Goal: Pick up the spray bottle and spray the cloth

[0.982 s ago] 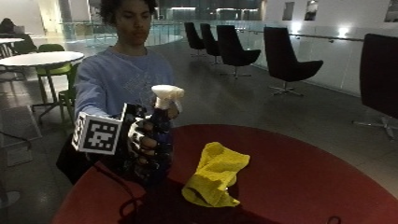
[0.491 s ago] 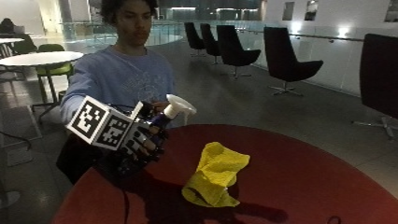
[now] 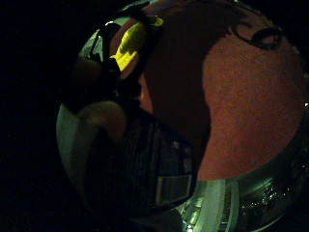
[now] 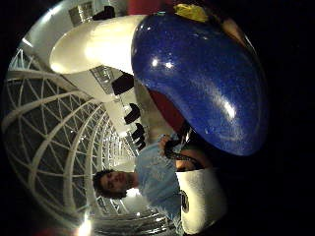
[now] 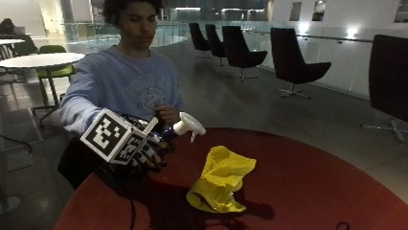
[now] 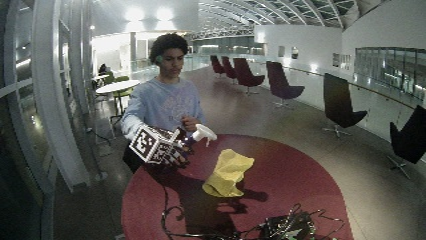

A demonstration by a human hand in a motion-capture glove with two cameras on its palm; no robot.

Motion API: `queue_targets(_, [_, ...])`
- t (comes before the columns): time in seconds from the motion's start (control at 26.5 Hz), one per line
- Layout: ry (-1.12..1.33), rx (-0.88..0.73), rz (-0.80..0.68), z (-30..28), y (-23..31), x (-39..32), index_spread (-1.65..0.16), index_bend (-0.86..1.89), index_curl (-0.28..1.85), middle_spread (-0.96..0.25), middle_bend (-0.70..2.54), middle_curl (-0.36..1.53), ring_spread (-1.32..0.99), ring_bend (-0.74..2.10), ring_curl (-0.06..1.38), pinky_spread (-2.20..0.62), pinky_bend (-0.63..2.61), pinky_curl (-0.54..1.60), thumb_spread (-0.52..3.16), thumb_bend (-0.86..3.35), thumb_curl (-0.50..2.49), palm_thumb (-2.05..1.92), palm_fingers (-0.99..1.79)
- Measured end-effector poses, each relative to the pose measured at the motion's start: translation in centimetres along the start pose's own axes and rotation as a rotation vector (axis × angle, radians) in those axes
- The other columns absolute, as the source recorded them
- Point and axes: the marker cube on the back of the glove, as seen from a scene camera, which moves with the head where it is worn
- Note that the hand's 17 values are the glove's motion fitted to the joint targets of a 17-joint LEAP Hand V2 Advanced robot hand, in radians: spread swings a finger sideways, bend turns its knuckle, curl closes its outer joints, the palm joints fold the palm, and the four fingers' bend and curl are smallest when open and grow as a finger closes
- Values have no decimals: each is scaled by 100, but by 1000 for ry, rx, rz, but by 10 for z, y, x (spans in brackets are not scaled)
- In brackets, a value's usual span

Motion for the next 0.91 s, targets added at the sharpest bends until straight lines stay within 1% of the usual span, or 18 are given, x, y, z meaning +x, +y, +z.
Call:
queue_targets(0.19, [-9,-39,36,1,4,7,-29,9,24,-4,26,43,5,46,38,28,27,37,80,-3,60,88,98])
queue_targets(0.42, [-5,-51,86,-1,8,11,-28,9,24,-4,26,43,5,46,38,28,27,37,80,-3,61,88,99])
queue_targets(0.91, [6,-89,132,3,6,11,-28,9,23,-3,26,43,5,46,38,26,28,37,80,-3,62,88,99])
